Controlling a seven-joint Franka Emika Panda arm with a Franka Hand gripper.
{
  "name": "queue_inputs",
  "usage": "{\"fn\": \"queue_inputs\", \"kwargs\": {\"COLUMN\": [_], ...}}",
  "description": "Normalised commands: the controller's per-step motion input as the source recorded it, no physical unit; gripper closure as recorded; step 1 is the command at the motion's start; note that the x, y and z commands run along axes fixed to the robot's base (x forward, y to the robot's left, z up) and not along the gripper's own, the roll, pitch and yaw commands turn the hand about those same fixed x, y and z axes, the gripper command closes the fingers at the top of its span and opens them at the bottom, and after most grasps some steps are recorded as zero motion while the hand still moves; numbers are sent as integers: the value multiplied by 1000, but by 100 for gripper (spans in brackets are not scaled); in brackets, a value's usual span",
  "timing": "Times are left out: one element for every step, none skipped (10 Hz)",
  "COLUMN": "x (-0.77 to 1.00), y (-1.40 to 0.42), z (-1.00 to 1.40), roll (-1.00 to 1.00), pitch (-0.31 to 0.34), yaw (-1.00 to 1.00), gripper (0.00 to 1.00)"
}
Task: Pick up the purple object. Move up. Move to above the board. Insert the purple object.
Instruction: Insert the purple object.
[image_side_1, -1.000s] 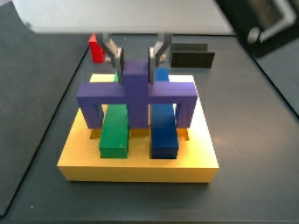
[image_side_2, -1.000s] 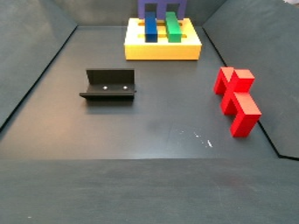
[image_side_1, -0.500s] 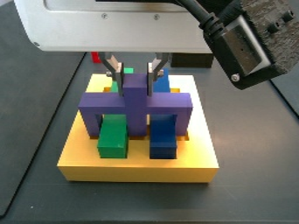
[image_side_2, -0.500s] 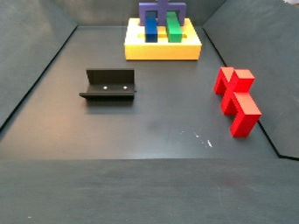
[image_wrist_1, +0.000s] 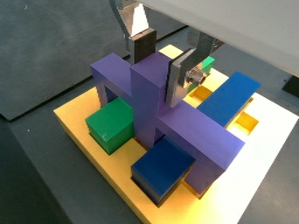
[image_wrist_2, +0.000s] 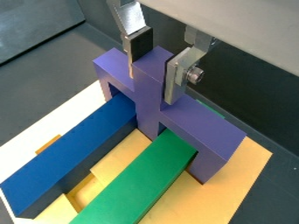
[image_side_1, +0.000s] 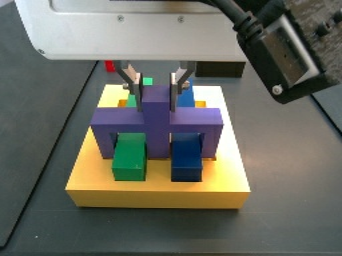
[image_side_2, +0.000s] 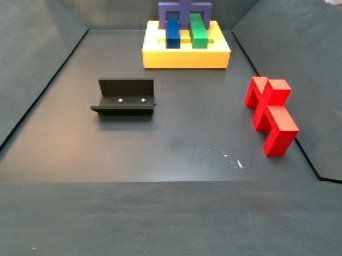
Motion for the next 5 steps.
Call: {"fn": "queue_inputs", "kwargs": {"x": [0, 0, 0, 0, 0], "y": [0, 0, 0, 0, 0], "z": [-294, -303, -340, -357, -371], "roll": [27, 37, 40, 60, 74], "pitch": [-59, -64, -47, -39, -34], "yaw": [0, 0, 0, 0, 0], "gripper": [100, 100, 100, 100, 100]}}
